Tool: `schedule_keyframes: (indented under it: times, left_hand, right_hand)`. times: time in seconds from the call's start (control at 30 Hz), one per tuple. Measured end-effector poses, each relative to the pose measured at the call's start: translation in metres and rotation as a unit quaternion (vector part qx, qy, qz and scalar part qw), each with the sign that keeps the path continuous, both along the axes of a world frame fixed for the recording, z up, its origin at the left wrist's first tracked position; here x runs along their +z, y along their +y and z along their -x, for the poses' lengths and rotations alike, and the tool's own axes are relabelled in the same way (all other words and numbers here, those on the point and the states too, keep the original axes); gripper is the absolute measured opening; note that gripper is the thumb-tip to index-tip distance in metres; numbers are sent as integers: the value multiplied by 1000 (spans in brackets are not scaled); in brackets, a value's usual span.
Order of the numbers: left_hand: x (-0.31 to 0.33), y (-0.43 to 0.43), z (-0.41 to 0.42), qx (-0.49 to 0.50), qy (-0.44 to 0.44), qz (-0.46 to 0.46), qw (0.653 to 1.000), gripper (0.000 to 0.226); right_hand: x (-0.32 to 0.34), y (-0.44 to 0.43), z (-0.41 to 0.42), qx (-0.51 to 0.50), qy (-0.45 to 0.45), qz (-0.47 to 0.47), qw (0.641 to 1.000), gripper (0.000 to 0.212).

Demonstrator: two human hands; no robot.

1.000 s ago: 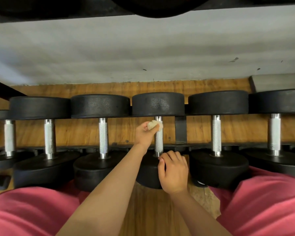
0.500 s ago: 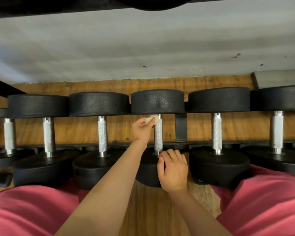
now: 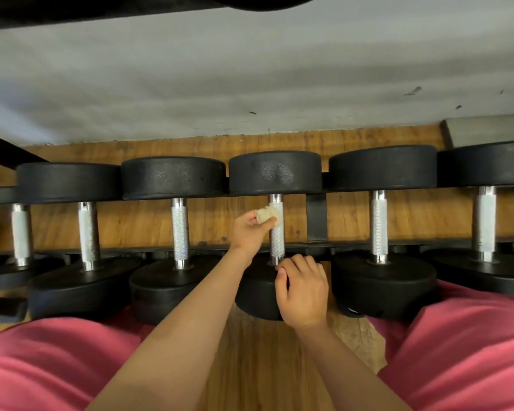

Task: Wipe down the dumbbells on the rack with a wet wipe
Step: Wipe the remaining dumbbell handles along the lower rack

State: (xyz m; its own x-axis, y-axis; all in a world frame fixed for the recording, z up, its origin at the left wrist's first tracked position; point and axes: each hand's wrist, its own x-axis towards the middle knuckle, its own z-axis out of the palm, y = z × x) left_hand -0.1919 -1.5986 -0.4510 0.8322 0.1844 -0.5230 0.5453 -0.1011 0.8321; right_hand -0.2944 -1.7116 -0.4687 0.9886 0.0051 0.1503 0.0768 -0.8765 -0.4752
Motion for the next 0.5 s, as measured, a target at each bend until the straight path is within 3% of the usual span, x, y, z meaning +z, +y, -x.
schedule_keyframes:
  times: [0.13,0.33,0.43,0.5]
  left_hand:
    - [2,0,0,-21,-24,-78,996,7]
    - [4,0,8,-19,-24,-99,995,17]
    - [8,-1,8,-56,2,-120,991,3]
    - [11,-2,4,-112,23,-161,980,22]
  right_hand:
    - [0,0,0,-3,8,3,1000,37]
    - [1,1,0,-5,23,10,1000,39]
    - [1,1,-1,-4,24,18,1000,39]
    - [1,1,0,-5,18,20,1000,38]
